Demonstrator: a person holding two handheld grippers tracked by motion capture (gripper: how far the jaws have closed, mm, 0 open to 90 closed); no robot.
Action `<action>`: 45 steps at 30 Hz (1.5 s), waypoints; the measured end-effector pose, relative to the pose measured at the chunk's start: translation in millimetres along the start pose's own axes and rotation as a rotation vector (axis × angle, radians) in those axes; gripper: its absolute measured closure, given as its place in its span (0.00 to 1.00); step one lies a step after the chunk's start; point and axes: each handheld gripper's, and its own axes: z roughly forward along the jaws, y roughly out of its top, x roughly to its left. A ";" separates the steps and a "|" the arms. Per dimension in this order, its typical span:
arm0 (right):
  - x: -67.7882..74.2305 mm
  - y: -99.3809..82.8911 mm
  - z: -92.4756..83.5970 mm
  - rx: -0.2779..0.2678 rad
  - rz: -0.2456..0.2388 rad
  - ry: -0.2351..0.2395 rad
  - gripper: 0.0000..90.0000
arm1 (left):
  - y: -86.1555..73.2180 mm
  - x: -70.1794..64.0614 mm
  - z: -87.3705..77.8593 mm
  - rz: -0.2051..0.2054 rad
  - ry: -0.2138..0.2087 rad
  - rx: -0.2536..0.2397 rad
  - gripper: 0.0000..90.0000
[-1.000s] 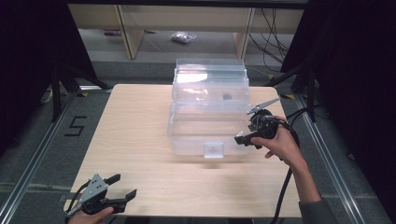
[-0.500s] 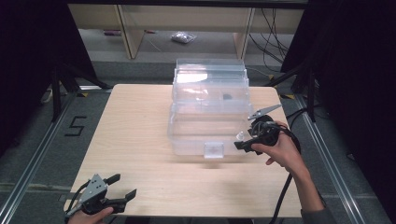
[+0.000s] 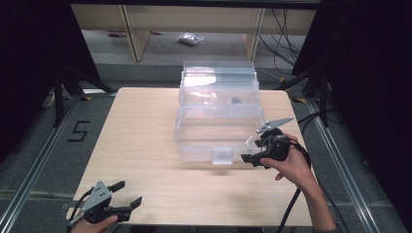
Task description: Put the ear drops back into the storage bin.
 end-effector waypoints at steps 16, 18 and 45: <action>14.9 -13.6 6.1 -0.043 -0.021 0.019 0.24 | 0.3 -1.0 -0.8 0.001 0.004 0.002 0.16; 14.7 -14.7 6.7 -0.042 -0.038 0.015 0.24 | 0.4 -1.0 -1.0 0.001 0.005 0.003 0.16; 37.6 -39.1 19.8 -0.115 -0.048 0.032 0.22 | 0.1 -1.2 -1.1 0.000 0.008 0.003 0.16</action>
